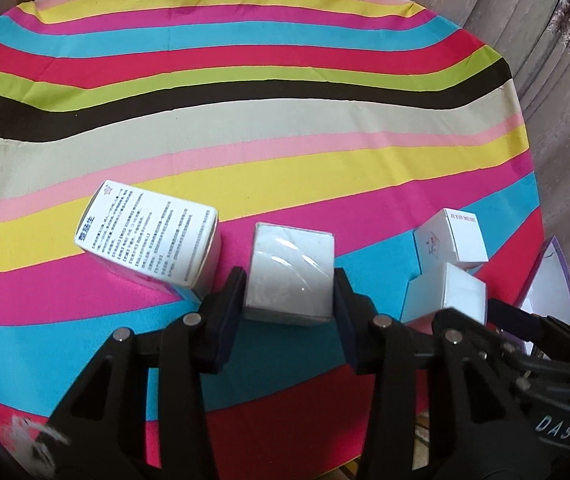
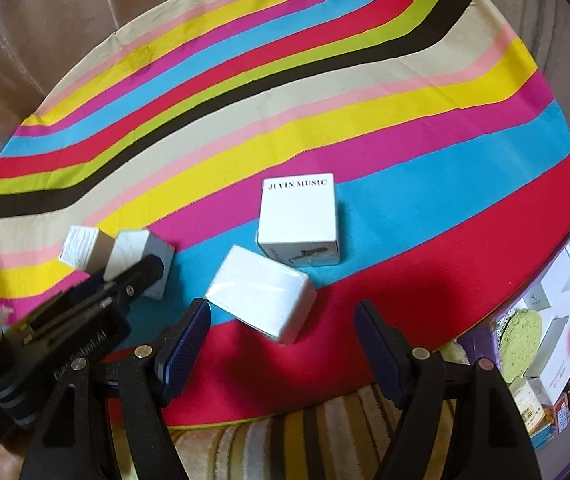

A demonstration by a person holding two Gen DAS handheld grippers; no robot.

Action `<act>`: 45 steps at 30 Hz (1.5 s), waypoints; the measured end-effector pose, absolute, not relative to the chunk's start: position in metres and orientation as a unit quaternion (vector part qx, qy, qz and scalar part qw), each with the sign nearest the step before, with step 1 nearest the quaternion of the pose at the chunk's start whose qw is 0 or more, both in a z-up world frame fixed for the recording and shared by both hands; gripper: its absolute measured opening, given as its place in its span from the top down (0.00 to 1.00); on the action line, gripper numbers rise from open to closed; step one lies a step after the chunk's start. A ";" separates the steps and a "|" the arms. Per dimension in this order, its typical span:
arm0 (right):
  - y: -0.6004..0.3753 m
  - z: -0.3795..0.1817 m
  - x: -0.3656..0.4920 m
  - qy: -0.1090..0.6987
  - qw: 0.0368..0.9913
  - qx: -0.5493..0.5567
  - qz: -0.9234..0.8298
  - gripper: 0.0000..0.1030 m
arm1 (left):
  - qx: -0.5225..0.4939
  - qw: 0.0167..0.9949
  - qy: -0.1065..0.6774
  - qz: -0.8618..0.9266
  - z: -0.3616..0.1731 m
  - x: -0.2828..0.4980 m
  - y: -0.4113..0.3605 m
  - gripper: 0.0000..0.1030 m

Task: Organize objects
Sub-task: 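Grasp a plain white cube box with the left gripper while the right grasps another white box, then carry both white boxes into the purple-rimmed box and open both grippers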

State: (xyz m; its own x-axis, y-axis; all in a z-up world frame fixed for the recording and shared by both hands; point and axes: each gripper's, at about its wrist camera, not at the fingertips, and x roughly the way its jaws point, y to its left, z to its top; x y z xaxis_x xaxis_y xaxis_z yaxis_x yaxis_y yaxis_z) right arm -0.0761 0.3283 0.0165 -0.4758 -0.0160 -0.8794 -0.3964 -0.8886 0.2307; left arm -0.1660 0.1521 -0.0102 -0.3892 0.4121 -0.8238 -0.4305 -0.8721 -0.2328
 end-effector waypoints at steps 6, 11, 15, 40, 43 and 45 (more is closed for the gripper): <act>0.323 0.020 -0.084 0.212 0.131 -0.489 0.836 0.27 | -0.490 0.252 -0.004 0.835 -0.010 -0.164 0.147 0.55; 0.325 0.016 -0.094 0.207 0.163 -0.494 0.828 0.27 | -0.488 0.253 -0.010 0.835 -0.010 -0.162 0.146 0.55; 0.325 0.011 -0.098 0.199 0.177 -0.503 0.822 0.29 | -0.487 0.250 -0.012 0.837 -0.011 -0.160 0.143 0.55; 0.347 0.035 -0.028 0.185 0.131 -0.476 0.850 0.55 | -0.473 0.265 -0.016 0.840 0.019 -0.106 0.152 0.55; 0.353 0.037 -0.021 0.188 0.135 -0.477 0.848 0.55 | -0.473 0.272 -0.015 0.838 0.022 -0.099 0.160 0.55; 0.356 0.040 -0.014 0.187 0.138 -0.475 0.849 0.55 | -0.472 0.276 -0.013 0.837 0.024 -0.095 0.165 0.55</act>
